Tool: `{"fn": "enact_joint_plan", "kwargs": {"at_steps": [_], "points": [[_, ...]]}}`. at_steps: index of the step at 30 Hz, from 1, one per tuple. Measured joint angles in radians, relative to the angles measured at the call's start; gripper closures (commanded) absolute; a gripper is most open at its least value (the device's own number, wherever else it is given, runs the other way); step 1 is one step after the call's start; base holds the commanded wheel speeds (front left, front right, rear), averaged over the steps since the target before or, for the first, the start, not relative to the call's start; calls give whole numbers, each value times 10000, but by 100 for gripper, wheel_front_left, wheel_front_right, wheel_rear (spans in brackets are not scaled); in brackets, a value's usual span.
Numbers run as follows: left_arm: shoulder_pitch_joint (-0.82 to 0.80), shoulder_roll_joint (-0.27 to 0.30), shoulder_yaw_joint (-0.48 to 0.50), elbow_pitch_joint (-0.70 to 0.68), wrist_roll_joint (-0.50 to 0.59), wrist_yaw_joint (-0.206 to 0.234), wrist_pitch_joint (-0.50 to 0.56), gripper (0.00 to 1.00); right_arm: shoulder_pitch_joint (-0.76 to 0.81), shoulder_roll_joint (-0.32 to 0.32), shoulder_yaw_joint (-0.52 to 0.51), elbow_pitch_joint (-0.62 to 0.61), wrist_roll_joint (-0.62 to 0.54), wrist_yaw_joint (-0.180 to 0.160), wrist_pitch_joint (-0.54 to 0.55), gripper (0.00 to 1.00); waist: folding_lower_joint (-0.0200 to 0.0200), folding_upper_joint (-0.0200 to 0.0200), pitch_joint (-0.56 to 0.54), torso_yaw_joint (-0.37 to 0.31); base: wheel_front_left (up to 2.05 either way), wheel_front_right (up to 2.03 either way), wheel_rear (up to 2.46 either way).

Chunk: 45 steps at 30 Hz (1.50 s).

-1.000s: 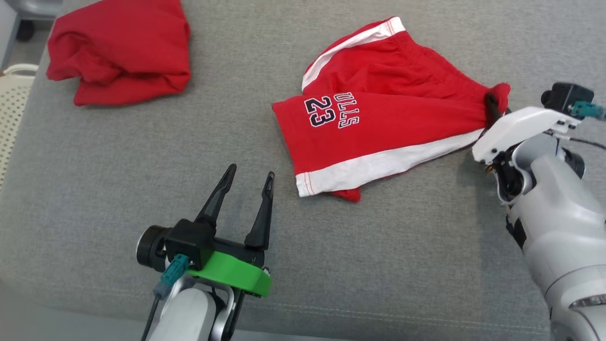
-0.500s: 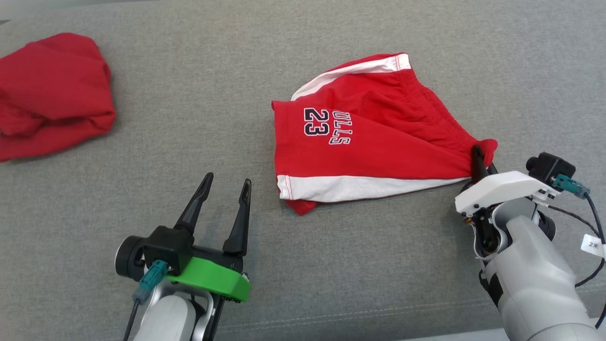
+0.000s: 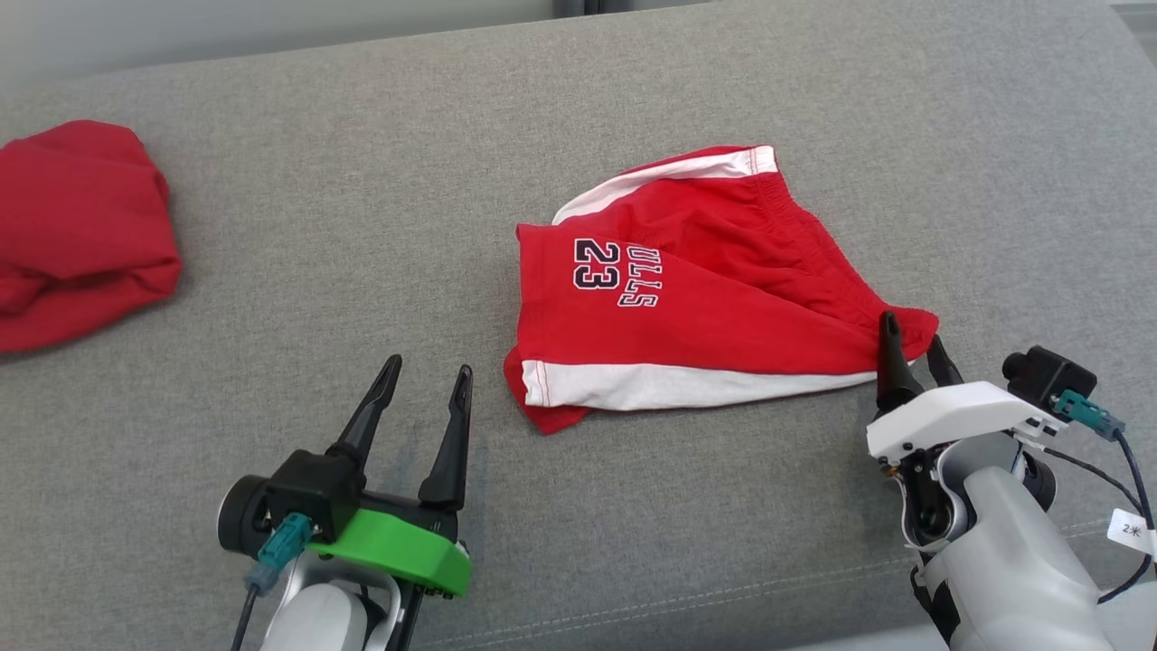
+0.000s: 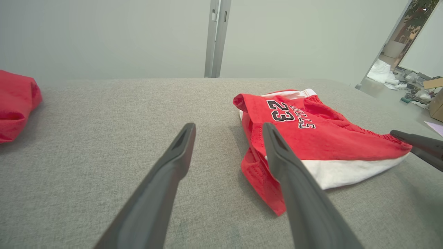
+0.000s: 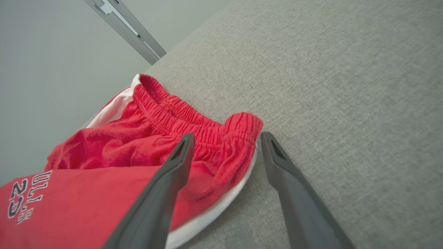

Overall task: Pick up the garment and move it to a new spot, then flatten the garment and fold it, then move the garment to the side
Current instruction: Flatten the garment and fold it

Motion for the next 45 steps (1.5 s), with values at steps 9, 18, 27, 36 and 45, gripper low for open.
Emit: {"fn": "enact_joint_plan", "kwargs": {"at_steps": [9,18,27,36,45], "points": [[491,10,207,-232,-428,111,0,0,1031,8,-754,-1632,-1931,0,0,0,0,0,-332,-87,0,0,0],[1151,40,546,-581,-717,458,-8,0,2101,0,-848,-4157,-3802,0,4,0,0,0,-785,-91,0,0,0],[2144,150,763,-901,-813,915,-12,0,3381,2,-481,-6171,-4681,2,234,0,0,0,-1441,82,0,0,0],[3020,261,1461,-1496,-871,1440,-29,0,4457,6,105,-7494,-4729,2,541,0,0,0,-2077,244,0,0,0],[3516,280,1724,-1956,-782,1611,-58,0,4868,4,341,-7850,-4554,0,732,0,-1,0,-2293,299,0,0,0]]}}
